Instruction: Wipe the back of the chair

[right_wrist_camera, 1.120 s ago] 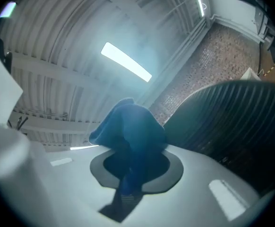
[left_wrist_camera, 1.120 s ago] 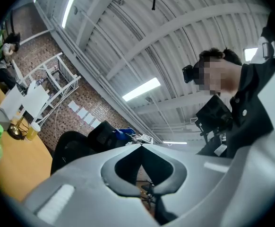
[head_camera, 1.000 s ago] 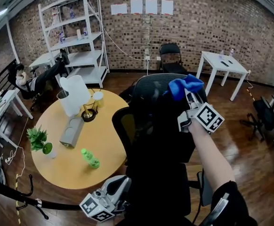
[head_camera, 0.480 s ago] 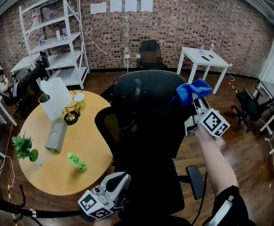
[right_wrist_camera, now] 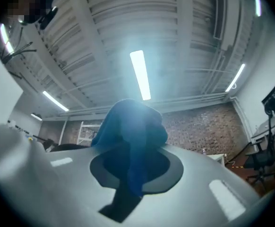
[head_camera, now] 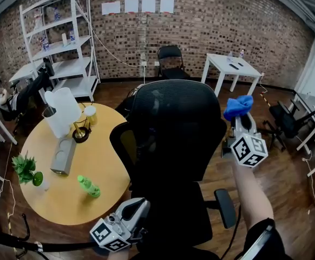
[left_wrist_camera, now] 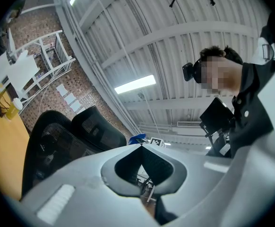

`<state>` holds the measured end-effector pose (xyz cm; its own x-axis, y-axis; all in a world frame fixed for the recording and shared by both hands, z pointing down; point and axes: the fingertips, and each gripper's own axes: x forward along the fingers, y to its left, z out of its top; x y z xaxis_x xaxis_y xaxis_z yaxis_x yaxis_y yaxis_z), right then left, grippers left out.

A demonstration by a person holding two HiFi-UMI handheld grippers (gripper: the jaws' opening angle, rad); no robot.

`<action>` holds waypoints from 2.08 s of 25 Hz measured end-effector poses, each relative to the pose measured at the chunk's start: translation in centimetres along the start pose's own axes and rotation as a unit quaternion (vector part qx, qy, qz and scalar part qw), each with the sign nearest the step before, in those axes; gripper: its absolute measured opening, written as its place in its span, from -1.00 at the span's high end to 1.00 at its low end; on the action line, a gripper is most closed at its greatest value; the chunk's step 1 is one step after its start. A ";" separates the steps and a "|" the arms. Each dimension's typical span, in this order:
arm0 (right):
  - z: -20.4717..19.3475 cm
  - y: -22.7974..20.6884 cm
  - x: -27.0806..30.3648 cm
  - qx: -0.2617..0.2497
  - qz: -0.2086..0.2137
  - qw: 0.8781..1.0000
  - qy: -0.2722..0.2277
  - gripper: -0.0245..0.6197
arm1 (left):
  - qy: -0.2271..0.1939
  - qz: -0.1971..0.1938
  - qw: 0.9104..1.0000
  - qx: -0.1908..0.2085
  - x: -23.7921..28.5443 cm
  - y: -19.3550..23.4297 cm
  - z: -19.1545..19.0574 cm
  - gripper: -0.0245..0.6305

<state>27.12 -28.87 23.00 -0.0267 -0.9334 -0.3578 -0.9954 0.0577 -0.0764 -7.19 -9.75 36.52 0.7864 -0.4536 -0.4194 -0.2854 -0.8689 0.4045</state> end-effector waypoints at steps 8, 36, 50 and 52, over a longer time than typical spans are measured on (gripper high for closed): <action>-10.1 12.4 4.0 0.021 0.132 0.986 0.103 0.76 | -0.012 0.033 0.999 0.017 -2.3 -0.3 1.4 0.93; -21.7 38.4 1.6 0.346 0.384 0.826 0.223 0.76 | -0.017 0.126 0.990 0.067 -6.1 -0.8 2.8 0.93; -24.3 18.6 3.1 0.307 0.242 0.900 0.192 0.76 | 0.019 0.082 0.995 0.053 -1.7 0.4 0.6 0.93; -23.9 14.9 2.8 0.301 0.216 0.910 0.184 0.76 | 0.026 0.067 0.996 0.048 -0.6 0.3 0.1 0.93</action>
<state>10.02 -39.08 43.08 -0.5434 -0.8264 -0.1478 -0.6568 0.5281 -0.5383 -7.78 -9.72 36.82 0.7647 -0.5576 -0.3230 -0.4382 -0.8175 0.3738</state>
